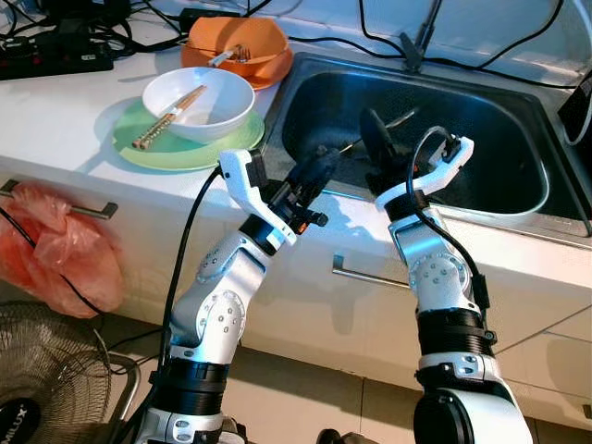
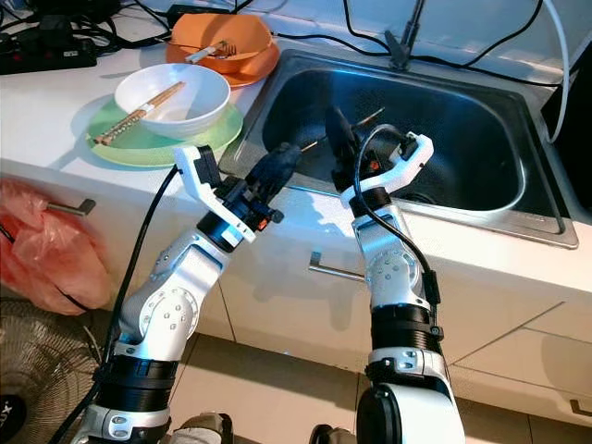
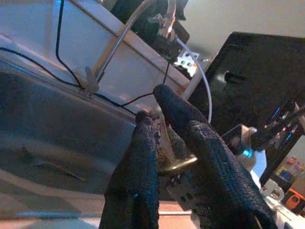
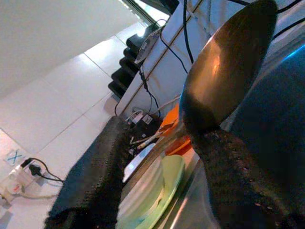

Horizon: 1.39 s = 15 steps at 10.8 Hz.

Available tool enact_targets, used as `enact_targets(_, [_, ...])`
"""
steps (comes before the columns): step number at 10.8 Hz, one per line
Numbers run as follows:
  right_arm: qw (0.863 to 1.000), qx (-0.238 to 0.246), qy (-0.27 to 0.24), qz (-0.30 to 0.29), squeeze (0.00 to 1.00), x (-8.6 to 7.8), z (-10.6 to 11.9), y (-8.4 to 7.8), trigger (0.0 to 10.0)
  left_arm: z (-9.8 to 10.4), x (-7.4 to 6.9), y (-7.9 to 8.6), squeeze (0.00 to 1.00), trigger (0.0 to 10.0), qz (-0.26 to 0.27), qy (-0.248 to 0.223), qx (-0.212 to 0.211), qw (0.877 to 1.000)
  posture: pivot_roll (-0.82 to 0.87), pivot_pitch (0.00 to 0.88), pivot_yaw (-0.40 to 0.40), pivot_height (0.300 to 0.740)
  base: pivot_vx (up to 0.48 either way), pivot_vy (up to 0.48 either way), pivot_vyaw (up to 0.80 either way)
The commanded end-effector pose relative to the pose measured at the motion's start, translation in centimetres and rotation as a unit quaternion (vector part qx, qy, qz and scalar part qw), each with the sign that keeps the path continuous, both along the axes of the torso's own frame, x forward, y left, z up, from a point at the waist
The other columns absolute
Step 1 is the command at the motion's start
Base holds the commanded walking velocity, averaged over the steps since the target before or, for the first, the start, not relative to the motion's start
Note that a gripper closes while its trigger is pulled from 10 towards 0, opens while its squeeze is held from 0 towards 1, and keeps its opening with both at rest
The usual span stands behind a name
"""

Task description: Kitchen organization

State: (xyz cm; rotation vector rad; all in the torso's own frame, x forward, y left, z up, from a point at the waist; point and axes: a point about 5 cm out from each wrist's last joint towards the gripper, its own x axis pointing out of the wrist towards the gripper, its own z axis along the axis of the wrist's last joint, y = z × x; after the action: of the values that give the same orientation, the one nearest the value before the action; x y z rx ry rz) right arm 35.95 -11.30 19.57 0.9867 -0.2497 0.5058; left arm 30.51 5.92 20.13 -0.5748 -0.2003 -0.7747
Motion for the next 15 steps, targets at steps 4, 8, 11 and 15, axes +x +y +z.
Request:
enact_targets(4, [0.999,0.017,0.024,-0.034,0.0,0.3,-0.6,-1.4,0.0,0.3,-0.1,-0.2,1.0,10.0,-0.004,-0.016,0.011,1.0,0.22,0.104,-0.061,0.74,0.0,0.0,0.0])
enact_targets(8, [0.999,0.017,0.027,-0.042,0.0,0.5,-0.4,-1.6,0.0,0.1,0.0,-0.3,1.0,10.0,0.003,-0.014,0.018,1.0,0.22,0.098,-0.063,0.74,0.0,0.0,0.0])
enact_targets(11, [0.997,0.016,0.036,-0.06,0.0,1.1,-0.1,-2.1,0.0,-0.2,0.3,-0.2,0.0,10.0,0.024,-0.009,0.036,0.999,0.22,0.1,-0.066,0.74,0.0,0.0,0.0])
enact_targets(15, [0.976,0.042,0.104,-0.186,0.0,3.0,0.7,-5.5,10.0,-1.3,0.6,-0.2,0.0,10.0,0.039,0.002,0.073,0.997,0.22,0.1,-0.068,0.74,0.0,0.0,0.0])
